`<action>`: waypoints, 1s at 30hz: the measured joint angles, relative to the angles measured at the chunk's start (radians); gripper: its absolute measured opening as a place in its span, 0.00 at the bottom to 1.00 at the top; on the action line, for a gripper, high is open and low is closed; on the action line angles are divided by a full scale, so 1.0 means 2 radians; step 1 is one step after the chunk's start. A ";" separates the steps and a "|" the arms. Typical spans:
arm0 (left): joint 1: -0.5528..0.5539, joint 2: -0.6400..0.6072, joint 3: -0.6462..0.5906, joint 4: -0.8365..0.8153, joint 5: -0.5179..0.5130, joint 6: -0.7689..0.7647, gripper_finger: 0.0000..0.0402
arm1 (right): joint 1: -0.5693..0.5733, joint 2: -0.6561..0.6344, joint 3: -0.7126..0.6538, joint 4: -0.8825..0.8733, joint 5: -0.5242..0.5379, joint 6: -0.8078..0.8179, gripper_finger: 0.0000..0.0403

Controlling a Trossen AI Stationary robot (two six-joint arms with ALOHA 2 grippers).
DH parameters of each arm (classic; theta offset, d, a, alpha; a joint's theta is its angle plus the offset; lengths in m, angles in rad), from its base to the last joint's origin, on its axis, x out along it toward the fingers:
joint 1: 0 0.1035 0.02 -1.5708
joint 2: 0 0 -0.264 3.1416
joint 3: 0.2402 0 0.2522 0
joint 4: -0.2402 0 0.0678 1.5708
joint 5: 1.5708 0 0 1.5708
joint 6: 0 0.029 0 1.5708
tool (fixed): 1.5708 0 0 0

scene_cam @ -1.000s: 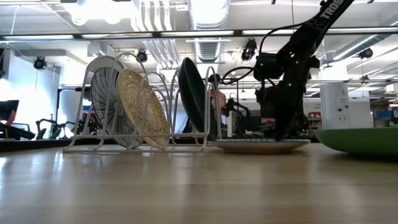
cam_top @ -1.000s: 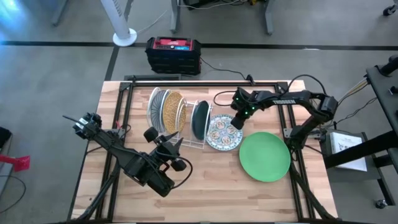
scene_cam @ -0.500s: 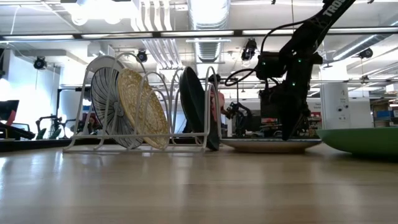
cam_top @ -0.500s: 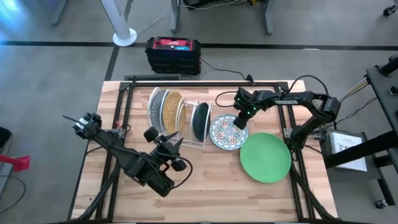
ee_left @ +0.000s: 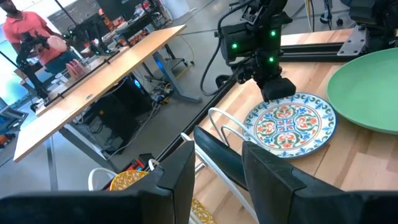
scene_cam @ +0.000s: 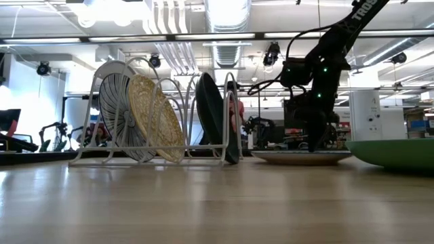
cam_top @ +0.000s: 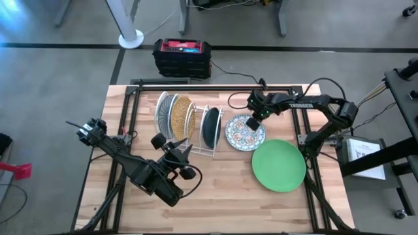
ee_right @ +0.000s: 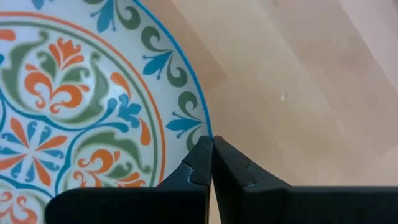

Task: Sort dishes
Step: Put the the white plate in the dish rack

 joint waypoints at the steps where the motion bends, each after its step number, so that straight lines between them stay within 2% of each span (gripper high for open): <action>1: 0.000 0.000 0.000 0.000 0.000 0.000 0.31 | -0.003 0.000 0.002 -0.002 -0.001 0.000 0.00; 8: 0.000 0.000 0.000 0.000 0.000 -0.002 0.31 | -0.018 -0.003 0.019 -0.016 -0.006 0.000 0.00; 11: 0.000 0.000 0.000 0.000 0.000 -0.002 0.31 | -0.021 -0.006 0.022 -0.024 -0.014 -0.002 0.05; 17: 0.000 0.000 0.000 0.000 0.001 -0.002 0.31 | -0.023 -0.010 0.021 -0.035 -0.058 0.000 0.23; 24: 0.000 0.000 0.000 0.001 0.001 -0.002 0.31 | -0.023 -0.010 0.008 -0.049 -0.059 0.003 0.46; 30: 0.000 0.000 0.000 0.001 0.001 -0.002 0.31 | -0.023 -0.009 -0.006 -0.046 -0.060 0.010 0.60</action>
